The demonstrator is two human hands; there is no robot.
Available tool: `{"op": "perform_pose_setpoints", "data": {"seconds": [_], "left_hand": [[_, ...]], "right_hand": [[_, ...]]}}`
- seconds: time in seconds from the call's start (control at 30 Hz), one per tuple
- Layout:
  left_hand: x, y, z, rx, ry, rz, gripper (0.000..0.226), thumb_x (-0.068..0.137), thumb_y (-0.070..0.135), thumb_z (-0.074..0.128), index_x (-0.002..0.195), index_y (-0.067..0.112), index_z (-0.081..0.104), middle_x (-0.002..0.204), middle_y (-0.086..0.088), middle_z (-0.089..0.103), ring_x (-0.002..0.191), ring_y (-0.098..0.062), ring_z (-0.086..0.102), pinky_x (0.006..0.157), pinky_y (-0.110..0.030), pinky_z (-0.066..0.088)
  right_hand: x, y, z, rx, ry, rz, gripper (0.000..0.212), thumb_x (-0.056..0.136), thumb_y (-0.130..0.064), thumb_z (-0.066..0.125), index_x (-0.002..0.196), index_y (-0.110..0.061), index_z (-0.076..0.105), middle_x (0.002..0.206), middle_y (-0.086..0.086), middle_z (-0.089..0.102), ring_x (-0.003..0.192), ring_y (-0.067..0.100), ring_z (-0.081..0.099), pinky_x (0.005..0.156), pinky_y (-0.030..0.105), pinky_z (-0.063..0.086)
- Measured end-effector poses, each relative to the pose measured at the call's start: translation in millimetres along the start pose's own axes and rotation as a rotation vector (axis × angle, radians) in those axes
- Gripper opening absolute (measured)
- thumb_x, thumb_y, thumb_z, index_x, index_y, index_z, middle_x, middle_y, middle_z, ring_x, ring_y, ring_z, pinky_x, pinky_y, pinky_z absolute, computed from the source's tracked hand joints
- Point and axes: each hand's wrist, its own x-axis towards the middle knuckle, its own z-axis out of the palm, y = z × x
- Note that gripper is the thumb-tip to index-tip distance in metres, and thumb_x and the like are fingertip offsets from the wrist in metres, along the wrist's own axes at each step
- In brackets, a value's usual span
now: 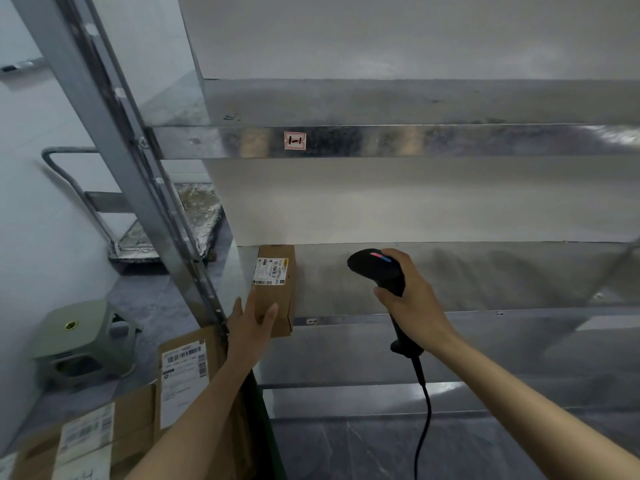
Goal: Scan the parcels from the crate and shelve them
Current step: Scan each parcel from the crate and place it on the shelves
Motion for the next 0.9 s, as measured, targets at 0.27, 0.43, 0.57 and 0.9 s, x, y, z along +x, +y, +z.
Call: {"op": "perform_pose_setpoints", "data": {"seconds": [0.27,0.43,0.57,0.9], "left_hand": [[-41,-6,24,0.558,0.029,0.278,0.080,0.085,0.066,-0.013,0.153,0.025,0.000,0.160,-0.009,-0.007,0.147,-0.027,-0.008,0.116,-0.054,0.000],[-27,1,29,0.602,0.055,0.246,0.086,0.081,0.064,-0.017,0.153,0.023,0.004,0.161,-0.011,-0.002,0.148,-0.029,-0.003,0.115,-0.053,0.002],[-10,5,31,0.625,0.026,0.205,0.074,0.091,0.061,-0.003,0.153,0.022,-0.002,0.160,-0.012,-0.007,0.147,-0.030,-0.007,0.115,-0.057,0.002],[8,12,28,0.642,-0.021,0.219,0.067,0.099,0.053,0.017,0.153,0.020,-0.003,0.160,-0.014,-0.008,0.147,-0.032,-0.006,0.115,-0.056,0.003]], "right_hand": [[-1,-6,3,0.004,0.000,-0.020,0.054,0.087,-0.001,0.059,0.129,-0.031,0.042,0.107,-0.013,0.057,0.085,-0.006,0.057,0.063,0.007,0.045],[-3,-6,7,0.016,0.014,-0.024,0.055,0.087,0.000,0.060,0.124,-0.036,0.042,0.108,-0.020,0.055,0.089,-0.010,0.055,0.066,0.006,0.045],[-4,-7,11,0.018,0.024,-0.021,0.056,0.086,0.000,0.061,0.123,-0.038,0.041,0.109,-0.024,0.052,0.094,-0.014,0.052,0.069,0.004,0.044],[-9,-12,21,0.008,0.039,-0.015,0.060,0.086,0.000,0.060,0.119,-0.045,0.038,0.107,-0.024,0.052,0.093,-0.012,0.053,0.067,0.005,0.045]]}}
